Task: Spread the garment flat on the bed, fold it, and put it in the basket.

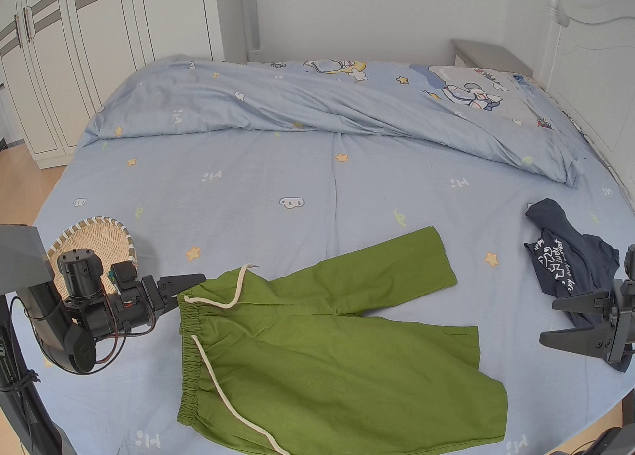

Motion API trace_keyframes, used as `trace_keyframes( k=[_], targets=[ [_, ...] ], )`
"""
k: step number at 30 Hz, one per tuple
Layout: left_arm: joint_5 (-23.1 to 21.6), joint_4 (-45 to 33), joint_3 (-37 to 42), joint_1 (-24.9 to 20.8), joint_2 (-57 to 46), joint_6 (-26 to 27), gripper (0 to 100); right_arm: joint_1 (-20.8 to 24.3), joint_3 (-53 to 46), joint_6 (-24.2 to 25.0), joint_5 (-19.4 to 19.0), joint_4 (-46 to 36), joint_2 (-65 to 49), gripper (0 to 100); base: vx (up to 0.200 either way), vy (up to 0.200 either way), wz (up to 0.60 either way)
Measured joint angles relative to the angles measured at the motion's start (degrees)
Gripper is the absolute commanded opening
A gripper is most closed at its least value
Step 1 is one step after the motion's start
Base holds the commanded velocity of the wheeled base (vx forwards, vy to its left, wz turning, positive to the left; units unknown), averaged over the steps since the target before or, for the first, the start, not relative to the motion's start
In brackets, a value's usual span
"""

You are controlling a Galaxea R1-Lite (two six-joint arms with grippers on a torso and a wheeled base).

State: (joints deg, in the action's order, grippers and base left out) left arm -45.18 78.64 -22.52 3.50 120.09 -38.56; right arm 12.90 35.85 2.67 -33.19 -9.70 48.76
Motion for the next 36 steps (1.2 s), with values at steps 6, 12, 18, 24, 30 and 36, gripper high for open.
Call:
trace_keyframes(
  k=[6, 12, 18, 24, 30, 36],
  targets=[
    [2.40, 1.22, 1.63, -2.01, 1.85, -0.26, 100, 0.11, -0.24, -0.02, 0.00, 0.02, -0.04, 100, 0.000, 0.000, 0.00],
    [2.49, 1.19, 2.07, -2.40, 2.18, -0.26, 0, 0.18, -0.39, -0.02, 0.00, 0.13, -0.04, 100, 0.000, 0.000, 0.00],
    [2.46, 1.19, 2.27, -2.40, 2.27, -0.26, 0, 0.74, -0.52, 0.04, -0.02, 0.10, -0.06, 100, 0.000, 0.000, 0.00],
    [2.49, 1.19, 2.16, -2.32, 2.24, -0.22, 0, 1.24, -0.85, 0.06, -0.02, 0.07, -0.06, 100, 0.000, 0.000, 0.00],
    [4.60, 1.17, 3.19, -3.96, 0.83, -0.24, 0, 1.57, -0.88, 0.06, -0.02, 0.05, -0.11, 100, 0.000, 0.000, 0.00],
    [5.44, 0.89, 6.90, -8.53, -3.74, -0.30, 0, 1.66, -0.94, 0.06, 0.00, -0.04, -0.12, 100, 0.000, 0.000, 0.00]
  ],
)
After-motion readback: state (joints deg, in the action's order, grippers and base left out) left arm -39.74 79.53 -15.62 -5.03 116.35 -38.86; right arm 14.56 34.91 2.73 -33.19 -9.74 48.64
